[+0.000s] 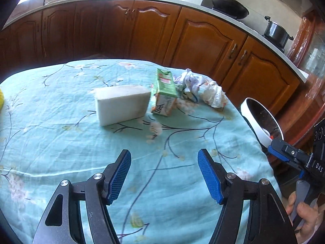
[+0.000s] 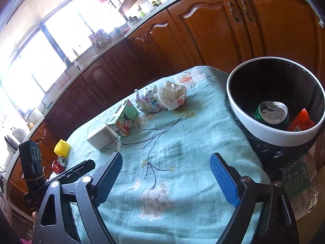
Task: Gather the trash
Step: 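Move both tools back toward the white foam block and green carton, then grasp the white foam block with the left gripper while the right gripper grasps the green milk carton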
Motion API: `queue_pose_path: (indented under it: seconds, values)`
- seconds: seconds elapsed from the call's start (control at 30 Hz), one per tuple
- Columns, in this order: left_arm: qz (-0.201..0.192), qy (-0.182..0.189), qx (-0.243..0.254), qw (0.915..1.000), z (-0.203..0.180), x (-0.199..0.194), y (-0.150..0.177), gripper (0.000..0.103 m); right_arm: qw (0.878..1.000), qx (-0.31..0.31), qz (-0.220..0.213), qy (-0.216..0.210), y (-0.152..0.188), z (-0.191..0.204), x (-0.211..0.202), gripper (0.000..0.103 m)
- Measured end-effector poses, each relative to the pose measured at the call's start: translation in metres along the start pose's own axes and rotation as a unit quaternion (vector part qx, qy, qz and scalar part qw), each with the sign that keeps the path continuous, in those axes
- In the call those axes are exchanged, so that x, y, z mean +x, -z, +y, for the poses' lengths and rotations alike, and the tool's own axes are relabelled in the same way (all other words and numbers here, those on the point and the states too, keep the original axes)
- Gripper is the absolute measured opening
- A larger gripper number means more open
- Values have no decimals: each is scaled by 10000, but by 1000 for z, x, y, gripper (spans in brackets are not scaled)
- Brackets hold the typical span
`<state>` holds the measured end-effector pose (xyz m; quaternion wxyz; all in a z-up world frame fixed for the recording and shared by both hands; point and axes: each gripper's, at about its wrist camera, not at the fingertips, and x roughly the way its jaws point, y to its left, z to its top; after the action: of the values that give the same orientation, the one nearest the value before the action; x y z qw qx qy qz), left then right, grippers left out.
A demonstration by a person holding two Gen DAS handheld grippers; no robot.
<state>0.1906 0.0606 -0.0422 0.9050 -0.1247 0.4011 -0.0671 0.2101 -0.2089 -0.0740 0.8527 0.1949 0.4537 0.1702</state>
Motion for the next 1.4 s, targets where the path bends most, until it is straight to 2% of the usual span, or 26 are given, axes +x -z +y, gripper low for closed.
queue_pose_path:
  seconds: [0.27, 0.57, 0.97, 1.03, 1.17, 1.2, 1.23, 1.4]
  values:
    - [-101, -225, 133, 9996, 38, -10, -11, 69, 9994, -238, 219, -141, -2, 36, 29, 90]
    - [5, -398, 522, 9978, 57, 11, -35, 71, 9983, -311, 393, -312, -15, 63, 63, 89]
    - [173, -79, 1179, 9928, 61, 70, -69, 74, 9961, -216, 643, -561, -62, 92, 135, 88]
    - [178, -48, 1238, 9921, 60, 75, -69, 73, 9957, -236, 728, -526, -68, 96, 151, 83]
    - [207, -81, 1260, 9918, 59, 82, -64, 70, 9939, -335, 994, -335, -71, 98, 182, 65]
    - [200, -82, 1283, 9915, 58, 83, -63, 63, 9935, -349, 1050, -282, -70, 97, 188, 56]
    - [229, -50, 1306, 9912, 57, 84, -61, 52, 9928, -337, 1115, -289, -70, 95, 193, 53]
    - [190, -125, 1409, 9898, 51, 81, -55, 42, 9938, -427, 945, -402, -67, 92, 173, 36]
